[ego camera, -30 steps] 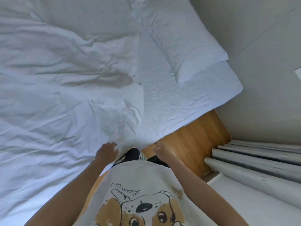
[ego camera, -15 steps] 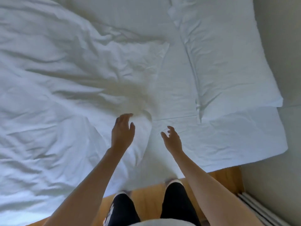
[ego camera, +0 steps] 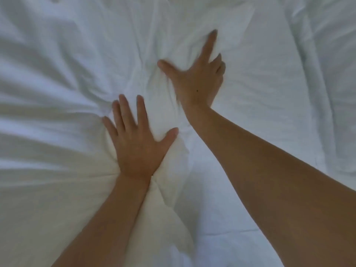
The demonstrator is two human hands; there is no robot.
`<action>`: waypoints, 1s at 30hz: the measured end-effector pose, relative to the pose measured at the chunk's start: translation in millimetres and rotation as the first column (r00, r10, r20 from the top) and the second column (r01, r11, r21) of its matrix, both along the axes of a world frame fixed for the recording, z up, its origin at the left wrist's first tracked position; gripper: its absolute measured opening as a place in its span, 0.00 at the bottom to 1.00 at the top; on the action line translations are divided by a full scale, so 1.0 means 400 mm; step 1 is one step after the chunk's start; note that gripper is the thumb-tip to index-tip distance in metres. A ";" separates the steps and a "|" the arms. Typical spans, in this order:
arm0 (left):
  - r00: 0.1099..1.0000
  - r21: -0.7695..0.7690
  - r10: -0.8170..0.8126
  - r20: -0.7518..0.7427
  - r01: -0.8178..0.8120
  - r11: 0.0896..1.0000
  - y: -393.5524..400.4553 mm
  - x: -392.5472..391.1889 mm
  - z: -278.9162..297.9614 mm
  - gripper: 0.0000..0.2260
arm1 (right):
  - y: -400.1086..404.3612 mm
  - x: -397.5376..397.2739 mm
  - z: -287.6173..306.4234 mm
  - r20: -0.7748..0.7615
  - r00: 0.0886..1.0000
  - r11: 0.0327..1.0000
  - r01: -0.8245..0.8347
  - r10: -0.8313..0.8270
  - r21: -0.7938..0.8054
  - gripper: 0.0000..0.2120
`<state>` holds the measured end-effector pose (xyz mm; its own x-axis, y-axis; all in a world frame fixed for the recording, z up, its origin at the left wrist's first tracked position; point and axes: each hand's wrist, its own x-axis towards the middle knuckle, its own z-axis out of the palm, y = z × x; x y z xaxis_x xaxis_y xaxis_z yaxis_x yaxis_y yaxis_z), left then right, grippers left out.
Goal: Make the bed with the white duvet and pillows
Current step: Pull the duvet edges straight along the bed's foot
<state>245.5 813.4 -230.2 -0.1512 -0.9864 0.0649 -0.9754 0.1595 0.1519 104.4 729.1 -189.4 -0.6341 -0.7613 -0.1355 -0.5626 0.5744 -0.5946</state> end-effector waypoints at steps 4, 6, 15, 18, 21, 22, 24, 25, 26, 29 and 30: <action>0.999 -0.175 0.035 0.006 -0.034 0.984 -0.020 -0.008 -0.028 0.37 | -0.025 0.030 -0.082 -0.266 0.962 0.988 0.022 -0.063 -0.153 0.43; 0.998 -0.193 0.058 -0.013 -0.059 0.979 -0.027 -0.016 -0.019 0.32 | -0.032 0.021 -0.072 -0.258 0.965 0.983 0.006 -0.054 -0.183 0.39; 0.999 -0.169 -0.006 -0.044 -0.002 0.986 -0.050 -0.008 0.009 0.22 | -0.022 0.019 -0.023 -0.254 0.945 0.975 -0.220 0.208 -0.018 0.21; 0.998 -0.091 -0.056 -0.013 0.055 0.994 -0.036 0.010 0.051 0.19 | 0.043 0.043 0.035 -0.226 0.921 0.947 -0.298 0.318 0.118 0.22; 0.992 0.026 -0.106 0.065 0.105 0.994 0.066 0.095 0.121 0.19 | 0.193 0.091 0.122 -0.128 0.921 0.917 -0.336 0.368 0.215 0.25; 0.984 0.041 -0.135 0.119 0.131 0.991 0.114 0.137 0.149 0.23 | 0.257 0.117 0.153 -0.080 0.922 0.906 -0.352 0.379 0.233 0.25; 0.977 0.063 -0.167 0.132 0.160 0.985 0.220 0.236 0.236 0.29 | 0.389 0.184 0.231 -0.009 0.902 0.874 -0.416 0.432 0.250 0.23; 0.979 0.053 -0.172 0.105 0.168 0.984 0.266 0.279 0.297 0.28 | 0.442 0.216 0.283 0.010 0.892 0.863 -0.439 0.451 0.248 0.21; 0.981 0.046 -0.176 0.081 0.173 0.984 0.303 0.315 0.370 0.26 | 0.482 0.243 0.341 0.017 0.888 0.861 -0.450 0.460 0.238 0.20; 0.976 0.042 -0.211 0.061 0.209 0.977 0.380 0.394 0.604 0.20 | 0.554 0.306 0.543 -0.039 0.878 0.864 -0.460 0.477 0.206 0.20; 0.975 0.050 -0.217 0.053 0.214 0.975 0.401 0.418 0.673 0.19 | 0.573 0.327 0.610 -0.061 0.875 0.866 -0.462 0.480 0.188 0.20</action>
